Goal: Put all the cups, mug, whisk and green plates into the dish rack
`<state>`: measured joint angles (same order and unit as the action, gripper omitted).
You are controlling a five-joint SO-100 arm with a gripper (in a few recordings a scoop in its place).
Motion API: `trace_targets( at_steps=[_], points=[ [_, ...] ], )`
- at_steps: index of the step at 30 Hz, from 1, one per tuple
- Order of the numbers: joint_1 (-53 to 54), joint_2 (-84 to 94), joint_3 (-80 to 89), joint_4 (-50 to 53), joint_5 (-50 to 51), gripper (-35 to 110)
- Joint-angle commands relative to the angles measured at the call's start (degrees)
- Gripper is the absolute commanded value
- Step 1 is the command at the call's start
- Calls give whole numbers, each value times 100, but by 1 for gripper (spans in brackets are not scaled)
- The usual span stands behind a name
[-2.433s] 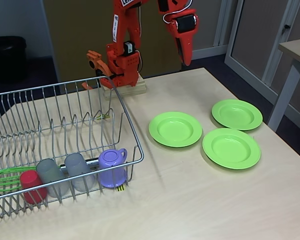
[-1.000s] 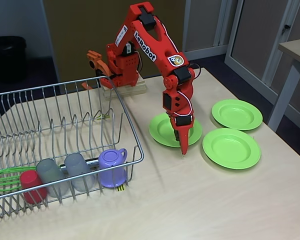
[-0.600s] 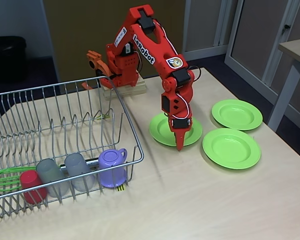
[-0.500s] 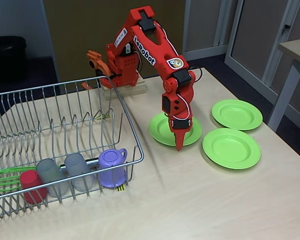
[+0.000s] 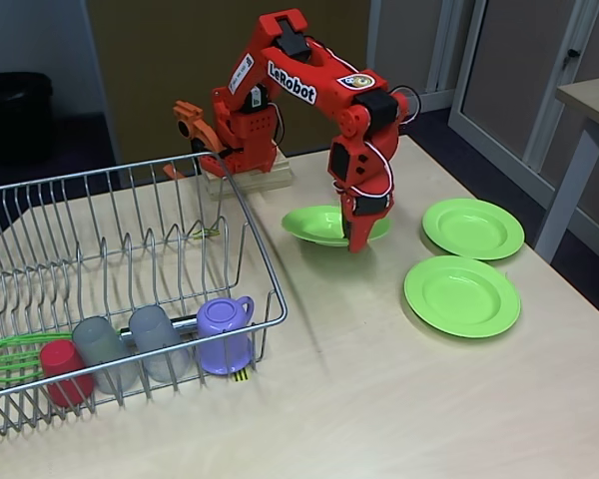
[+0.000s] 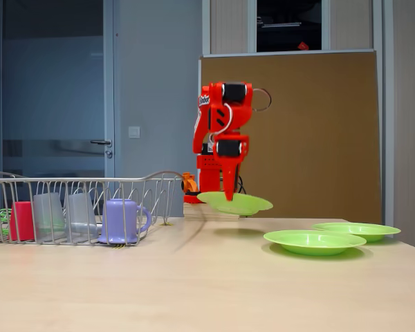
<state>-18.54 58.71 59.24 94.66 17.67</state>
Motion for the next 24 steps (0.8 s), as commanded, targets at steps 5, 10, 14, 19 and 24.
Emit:
trace_targets(
  at_steps=[5, 10, 14, 19, 24],
  points=[
    [-360, 615, -536, 527, 35, 0],
    [-501, 817, -554, 703, 70, 0],
    [-598, 967, -606, 879, 132, 0],
    [-562, 1415, -633, 1011, 457, 0],
    [-255, 2039, -932, 1037, 677, 0]
  ],
)
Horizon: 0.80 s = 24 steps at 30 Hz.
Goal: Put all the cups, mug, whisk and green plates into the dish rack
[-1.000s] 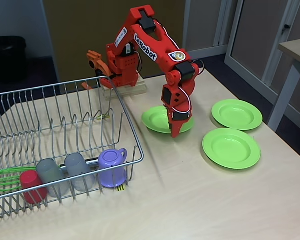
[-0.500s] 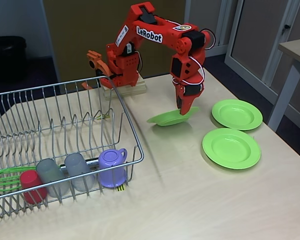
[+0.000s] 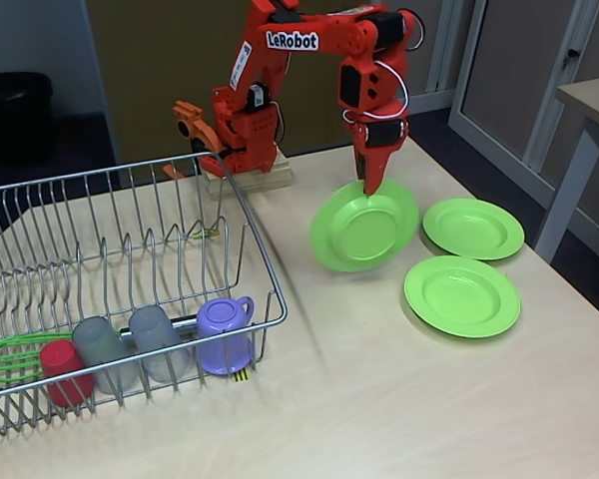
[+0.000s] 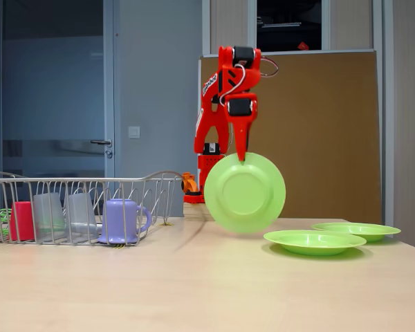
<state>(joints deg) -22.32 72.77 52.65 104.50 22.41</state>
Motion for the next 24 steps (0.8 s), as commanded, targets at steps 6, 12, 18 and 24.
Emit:
trace_targets(
  at_steps=[6, 12, 18, 24],
  points=[
    [650, 1143, -923, -18, 53, 0],
    [1547, 1178, -2074, 62, -826, 0],
    [2672, 1890, -1635, -185, -1740, 0],
    [4307, 2610, -369, -738, -2382, 0]
  ],
)
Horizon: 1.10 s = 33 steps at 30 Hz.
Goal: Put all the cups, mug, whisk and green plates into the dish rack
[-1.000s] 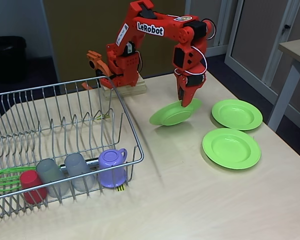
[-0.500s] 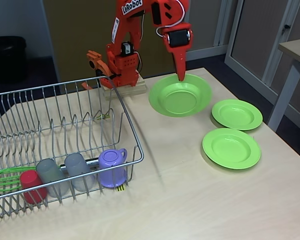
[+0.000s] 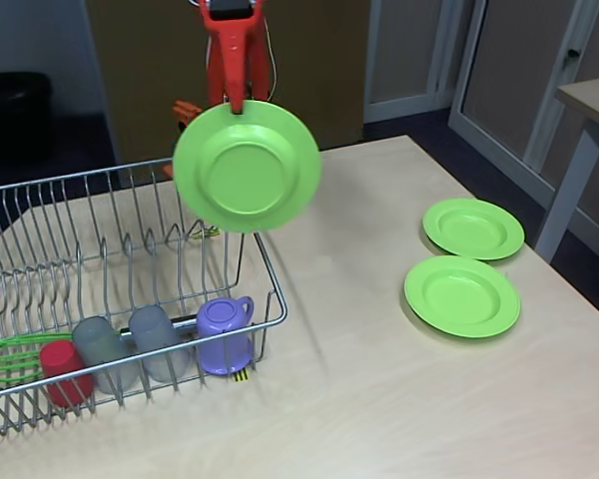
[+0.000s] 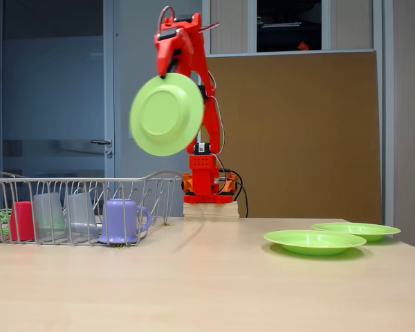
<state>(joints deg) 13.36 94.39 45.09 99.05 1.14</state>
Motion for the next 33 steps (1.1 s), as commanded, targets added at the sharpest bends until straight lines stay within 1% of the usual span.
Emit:
trace_targets(
  at_steps=[1, 4, 7, 12, 16, 20, 33],
  points=[
    [993, 492, 598, -299, -334, 0],
    [1644, 747, 1485, -984, -677, 0],
    [2232, 817, 1969, -1397, -896, 0],
    [2786, 1187, 3173, -2276, -809, 0],
    [3041, 1573, 4351, -3103, -650, 0],
    [3164, 1714, 4983, -3709, -562, 0],
    [3401, 1661, 6064, -4649, -536, 0]
  ],
)
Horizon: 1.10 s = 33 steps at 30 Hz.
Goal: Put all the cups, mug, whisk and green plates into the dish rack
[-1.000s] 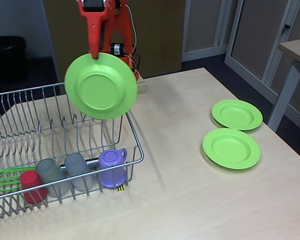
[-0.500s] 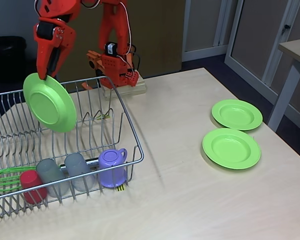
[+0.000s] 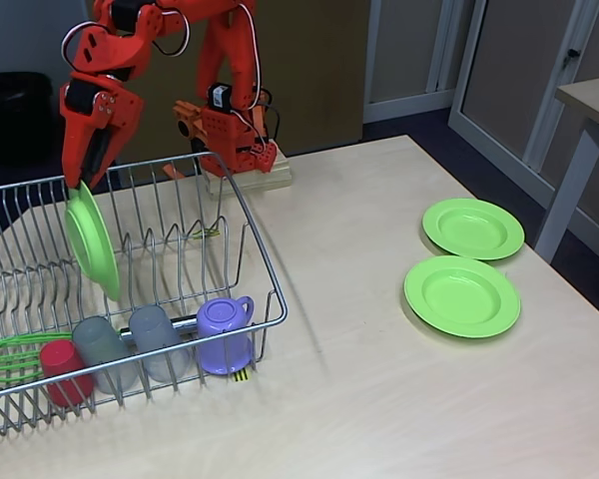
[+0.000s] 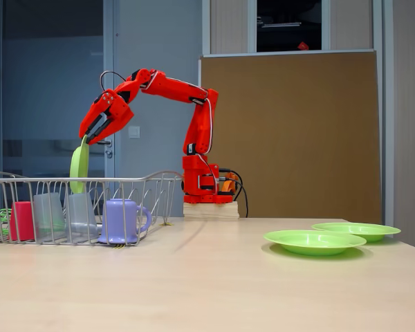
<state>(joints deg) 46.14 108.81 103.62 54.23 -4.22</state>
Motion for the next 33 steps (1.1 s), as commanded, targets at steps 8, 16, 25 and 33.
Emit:
trace_targets(
  at_steps=[8, 16, 25, 33],
  points=[
    [158, 246, 1160, -765, -88, 0],
    [114, 396, 1600, -826, -44, 0],
    [158, 844, 2232, -976, 44, 0],
    [246, 1037, 2320, -888, 9, 0]
  ],
)
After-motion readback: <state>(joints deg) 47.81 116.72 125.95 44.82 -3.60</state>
